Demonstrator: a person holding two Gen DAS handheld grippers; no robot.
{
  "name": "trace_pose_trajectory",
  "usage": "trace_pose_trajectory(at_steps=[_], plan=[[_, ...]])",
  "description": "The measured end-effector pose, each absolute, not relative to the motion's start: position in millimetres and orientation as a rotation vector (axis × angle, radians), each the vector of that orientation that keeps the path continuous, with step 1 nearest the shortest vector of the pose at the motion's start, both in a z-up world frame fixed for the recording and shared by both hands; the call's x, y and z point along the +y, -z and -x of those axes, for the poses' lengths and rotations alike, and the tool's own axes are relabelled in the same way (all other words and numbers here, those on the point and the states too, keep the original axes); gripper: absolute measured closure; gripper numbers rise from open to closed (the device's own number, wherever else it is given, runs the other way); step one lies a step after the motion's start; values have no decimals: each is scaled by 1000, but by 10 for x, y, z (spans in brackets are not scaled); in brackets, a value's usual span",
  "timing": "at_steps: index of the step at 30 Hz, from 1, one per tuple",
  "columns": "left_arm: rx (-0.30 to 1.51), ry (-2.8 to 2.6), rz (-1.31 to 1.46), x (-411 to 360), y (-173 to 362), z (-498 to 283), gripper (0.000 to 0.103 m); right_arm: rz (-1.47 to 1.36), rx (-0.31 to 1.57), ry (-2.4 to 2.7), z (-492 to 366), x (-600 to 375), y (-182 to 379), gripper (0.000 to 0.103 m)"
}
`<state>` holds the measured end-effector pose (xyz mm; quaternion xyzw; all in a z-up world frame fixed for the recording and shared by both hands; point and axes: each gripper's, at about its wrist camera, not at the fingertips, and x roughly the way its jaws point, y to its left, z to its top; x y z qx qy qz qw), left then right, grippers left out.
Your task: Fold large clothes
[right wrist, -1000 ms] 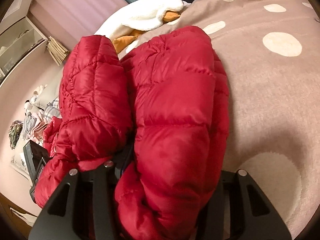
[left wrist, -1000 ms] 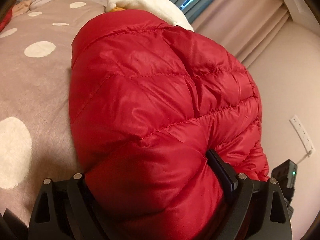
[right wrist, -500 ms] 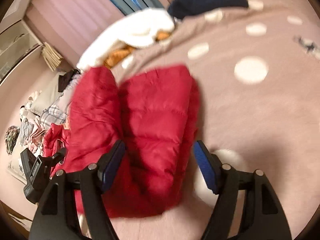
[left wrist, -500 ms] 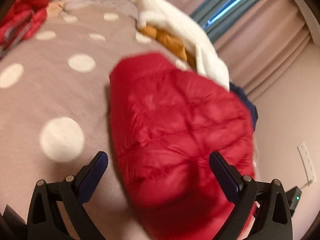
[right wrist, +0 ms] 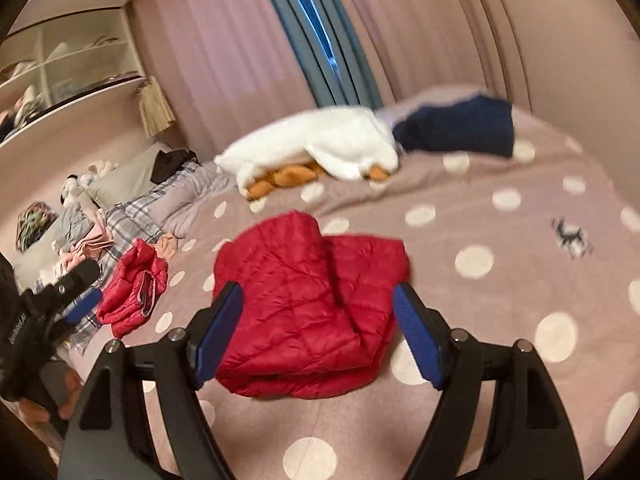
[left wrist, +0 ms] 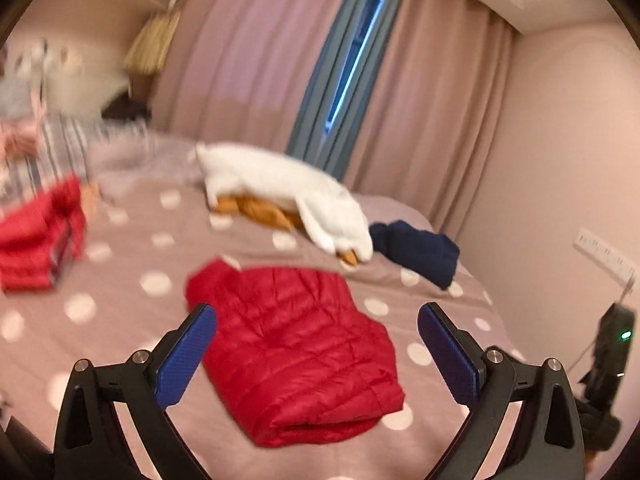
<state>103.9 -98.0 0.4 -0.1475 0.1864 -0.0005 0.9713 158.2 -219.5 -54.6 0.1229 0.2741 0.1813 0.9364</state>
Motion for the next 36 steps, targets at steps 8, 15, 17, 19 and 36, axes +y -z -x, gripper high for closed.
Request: trace_pose_trajectory(at_steps=[8, 15, 17, 19, 36], plan=[[328, -15, 317, -988, -95, -761, 1, -193, 416, -403, -1010, -2270, 243, 1], [335, 53, 429, -848, -53, -579, 1, -150, 418, -362, -791, -2292, 208, 0], [337, 71, 431, -844, -40, -543, 1, -145, 425, -371, -747, -2298, 225, 0], [351, 87, 411, -860, -17, -537, 1, -145, 426, -365, -718, -2314, 238, 0], [353, -58, 441, -709, 92, -555, 1, -191, 450, -371, -717, -2355, 317, 0]])
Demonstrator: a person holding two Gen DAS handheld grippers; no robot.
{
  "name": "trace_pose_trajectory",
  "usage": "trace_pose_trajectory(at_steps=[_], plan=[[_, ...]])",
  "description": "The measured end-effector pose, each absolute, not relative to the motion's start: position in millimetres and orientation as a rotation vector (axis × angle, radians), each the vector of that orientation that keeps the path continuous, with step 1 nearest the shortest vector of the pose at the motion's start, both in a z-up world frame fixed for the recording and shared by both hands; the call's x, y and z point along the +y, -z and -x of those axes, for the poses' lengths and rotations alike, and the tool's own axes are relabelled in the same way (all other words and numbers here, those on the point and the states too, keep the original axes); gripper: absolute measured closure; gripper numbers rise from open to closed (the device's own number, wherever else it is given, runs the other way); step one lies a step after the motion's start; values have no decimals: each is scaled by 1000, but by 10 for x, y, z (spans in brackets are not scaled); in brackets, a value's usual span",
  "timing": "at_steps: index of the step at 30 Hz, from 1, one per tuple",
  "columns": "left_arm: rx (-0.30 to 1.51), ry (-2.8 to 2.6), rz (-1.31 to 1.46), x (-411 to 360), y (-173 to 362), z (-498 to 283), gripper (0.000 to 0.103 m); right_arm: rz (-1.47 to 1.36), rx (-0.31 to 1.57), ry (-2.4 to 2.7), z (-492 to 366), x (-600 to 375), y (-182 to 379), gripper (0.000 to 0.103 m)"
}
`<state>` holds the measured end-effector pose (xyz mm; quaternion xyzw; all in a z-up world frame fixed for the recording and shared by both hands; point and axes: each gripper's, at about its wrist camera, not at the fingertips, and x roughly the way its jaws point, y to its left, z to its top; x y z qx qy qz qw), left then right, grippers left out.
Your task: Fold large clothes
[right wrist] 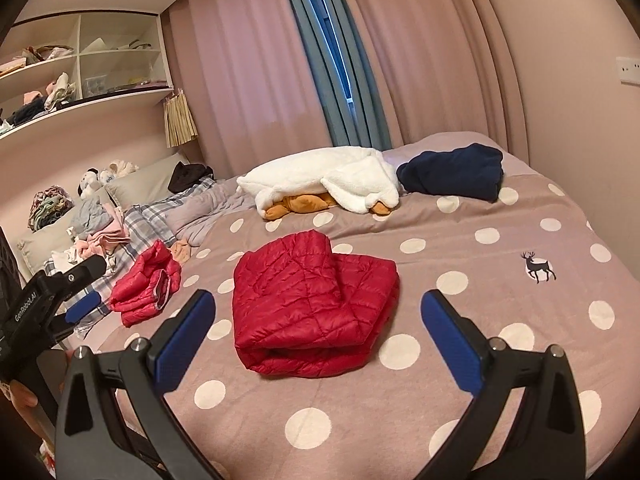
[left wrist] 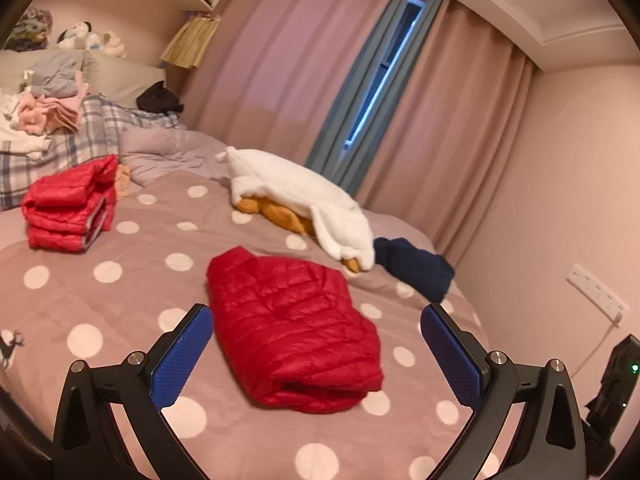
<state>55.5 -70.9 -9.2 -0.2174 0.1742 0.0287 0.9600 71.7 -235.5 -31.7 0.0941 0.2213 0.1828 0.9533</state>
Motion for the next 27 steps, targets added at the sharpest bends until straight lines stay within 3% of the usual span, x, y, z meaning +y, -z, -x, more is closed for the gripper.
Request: trace_pose_trajectory(at_steps=[27], plan=[[391, -148, 448, -602, 86, -498, 1, -120, 496, -337, -762, -2235, 368, 0]])
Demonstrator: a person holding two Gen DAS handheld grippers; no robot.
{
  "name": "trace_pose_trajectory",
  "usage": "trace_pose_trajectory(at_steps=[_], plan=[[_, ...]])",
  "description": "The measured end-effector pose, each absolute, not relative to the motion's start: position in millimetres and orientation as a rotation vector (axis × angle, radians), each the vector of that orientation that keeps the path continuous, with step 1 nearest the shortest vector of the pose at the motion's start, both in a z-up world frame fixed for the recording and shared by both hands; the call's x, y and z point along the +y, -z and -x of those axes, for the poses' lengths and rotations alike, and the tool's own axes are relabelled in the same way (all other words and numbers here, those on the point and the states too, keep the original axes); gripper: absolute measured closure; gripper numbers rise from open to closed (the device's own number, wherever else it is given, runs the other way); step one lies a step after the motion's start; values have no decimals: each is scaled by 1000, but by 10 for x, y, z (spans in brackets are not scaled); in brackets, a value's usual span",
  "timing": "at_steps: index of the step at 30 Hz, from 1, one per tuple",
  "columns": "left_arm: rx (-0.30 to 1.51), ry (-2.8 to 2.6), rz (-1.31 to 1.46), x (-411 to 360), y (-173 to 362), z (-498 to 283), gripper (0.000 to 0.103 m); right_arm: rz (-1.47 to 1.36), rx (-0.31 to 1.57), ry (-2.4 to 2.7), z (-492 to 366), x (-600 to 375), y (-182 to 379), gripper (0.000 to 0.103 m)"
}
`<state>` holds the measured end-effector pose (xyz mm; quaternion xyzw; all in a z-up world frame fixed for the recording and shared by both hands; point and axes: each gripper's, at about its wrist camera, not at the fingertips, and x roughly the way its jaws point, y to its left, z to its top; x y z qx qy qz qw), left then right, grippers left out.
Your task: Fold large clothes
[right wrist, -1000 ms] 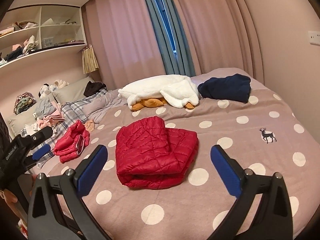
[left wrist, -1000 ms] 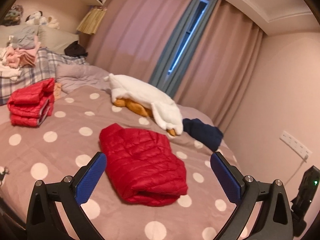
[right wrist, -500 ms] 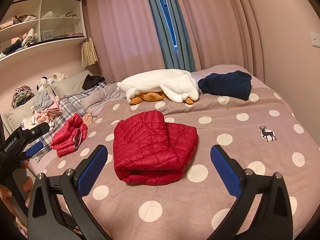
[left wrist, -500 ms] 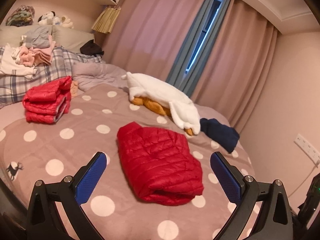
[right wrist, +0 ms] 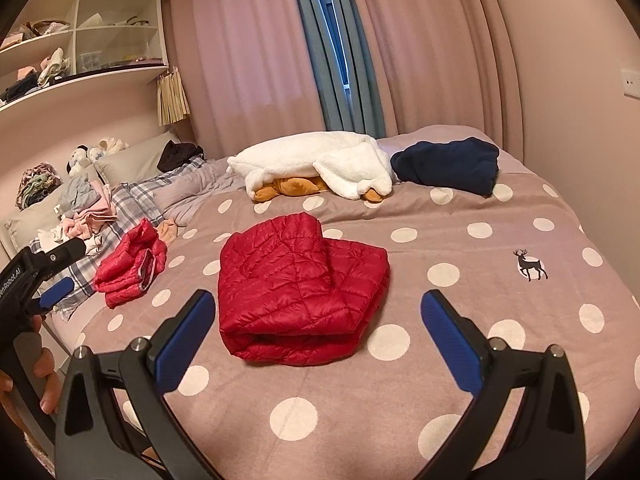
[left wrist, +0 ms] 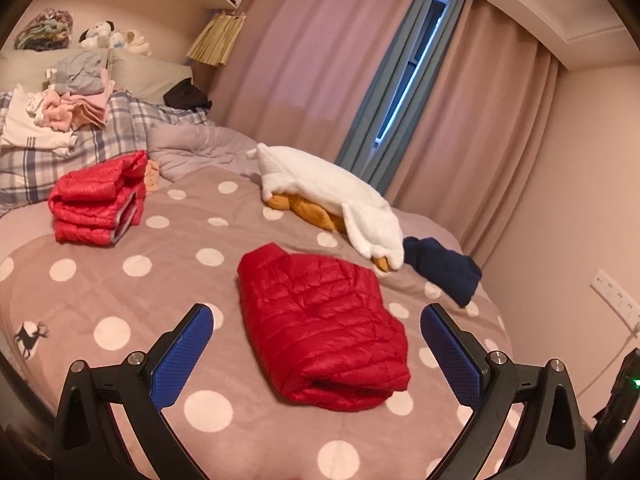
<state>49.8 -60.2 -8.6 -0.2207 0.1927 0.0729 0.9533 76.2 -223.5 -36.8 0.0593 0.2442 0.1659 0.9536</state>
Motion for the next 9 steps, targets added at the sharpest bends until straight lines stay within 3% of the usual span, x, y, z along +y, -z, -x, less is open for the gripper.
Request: trace_pose_trajectory(at_steps=[9], plan=[[386, -157, 429, -616, 82, -507, 1, -108, 503, -327, -768, -2220, 370, 0]])
